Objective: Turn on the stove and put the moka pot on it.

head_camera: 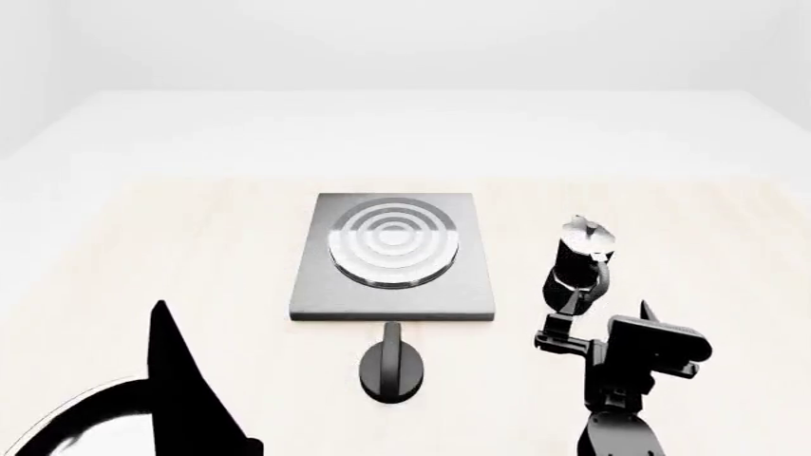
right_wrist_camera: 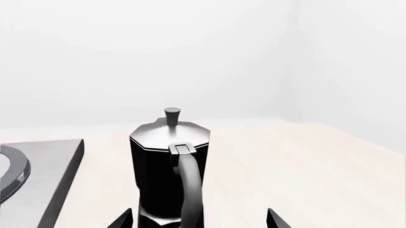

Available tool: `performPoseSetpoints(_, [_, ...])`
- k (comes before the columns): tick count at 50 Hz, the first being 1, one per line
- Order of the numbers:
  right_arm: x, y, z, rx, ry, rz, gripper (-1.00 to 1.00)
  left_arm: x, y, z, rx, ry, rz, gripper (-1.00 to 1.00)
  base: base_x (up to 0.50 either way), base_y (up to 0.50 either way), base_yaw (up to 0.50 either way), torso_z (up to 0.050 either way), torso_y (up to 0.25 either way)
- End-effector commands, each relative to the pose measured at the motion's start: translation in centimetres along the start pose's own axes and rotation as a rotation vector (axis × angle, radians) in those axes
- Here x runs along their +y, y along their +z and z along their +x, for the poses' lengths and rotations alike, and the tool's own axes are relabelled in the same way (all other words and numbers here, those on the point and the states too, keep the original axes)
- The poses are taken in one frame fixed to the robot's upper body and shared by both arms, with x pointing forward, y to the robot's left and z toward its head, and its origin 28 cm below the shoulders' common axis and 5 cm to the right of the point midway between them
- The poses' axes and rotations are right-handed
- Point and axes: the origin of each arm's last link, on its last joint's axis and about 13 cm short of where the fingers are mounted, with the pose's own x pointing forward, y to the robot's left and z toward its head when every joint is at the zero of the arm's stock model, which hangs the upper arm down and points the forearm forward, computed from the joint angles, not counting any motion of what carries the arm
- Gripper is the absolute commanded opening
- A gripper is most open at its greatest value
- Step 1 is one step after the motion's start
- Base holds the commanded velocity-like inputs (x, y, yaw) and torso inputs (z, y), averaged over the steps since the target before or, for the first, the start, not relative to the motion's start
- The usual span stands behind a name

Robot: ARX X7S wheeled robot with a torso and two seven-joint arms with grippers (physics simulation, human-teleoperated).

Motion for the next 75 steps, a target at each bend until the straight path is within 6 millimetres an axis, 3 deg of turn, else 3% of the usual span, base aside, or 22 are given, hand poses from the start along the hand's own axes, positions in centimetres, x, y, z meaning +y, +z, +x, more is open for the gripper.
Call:
performPoseSetpoints(1, [0.0,-0.3,0.5,0.025,-0.006,-0.01,1.0,-0.1,0.0,0.0,0.004,-0.002,-0.006,1.0,0.0,0.0,0.0,0.0,0.0])
performPoseSetpoints(26, [0.6,0.9,2.1,0.039,0.027,-0.047,1.0,-0.2,-0.1,0.1,0.014,-0.004,-0.021,1.0,0.0,0.0,0.0,0.0,0.0])
performPoseSetpoints(29, [0.7,0.1,2.1,0.05,0.036,-0.052,1.0,-0.2,-0.2,0.1,0.016,-0.002,-0.026,1.0,0.0,0.0,0.0,0.0,0.0])
performPoseSetpoints(38, [0.7,0.6,2.6,0.079,0.035,-0.061,1.0,-0.2,-0.2,0.1,0.018,-0.001,-0.031,1.0,0.0,0.0,0.0,0.0,0.0])
performPoseSetpoints(41, [0.8,-0.4,2.5,0.096,0.039,-0.071,1.0,-0.2,-0.2,0.2,0.019,-0.003,-0.033,1.0,0.0,0.0,0.0,0.0,0.0])
performPoseSetpoints(48, [0.6,0.5,2.8,0.099,0.033,-0.066,1.0,-0.3,-0.2,0.1,0.019,-0.003,-0.035,1.0,0.0,0.0,0.0,0.0,0.0])
performPoseSetpoints(53, [0.6,-0.7,2.7,0.105,0.026,-0.064,1.0,-0.3,-0.1,0.0,0.022,-0.002,-0.04,1.0,0.0,0.0,0.0,0.0,0.0])
performPoseSetpoints(60, [0.4,0.1,3.1,0.118,0.018,-0.072,1.0,-0.3,-0.1,0.0,0.023,-0.002,-0.042,1.0,0.0,0.0,0.0,0.0,0.0])
performPoseSetpoints(68, [0.3,-1.2,3.2,0.13,0.01,-0.08,1.0,-0.3,-0.1,0.0,0.026,0.0,-0.044,1.0,0.0,0.0,0.0,0.0,0.0])
performPoseSetpoints(75, [0.2,-0.3,3.9,0.132,0.001,-0.083,1.0,-0.4,-0.2,0.0,0.028,-0.003,-0.046,1.0,0.0,0.0,0.0,0.0,0.0])
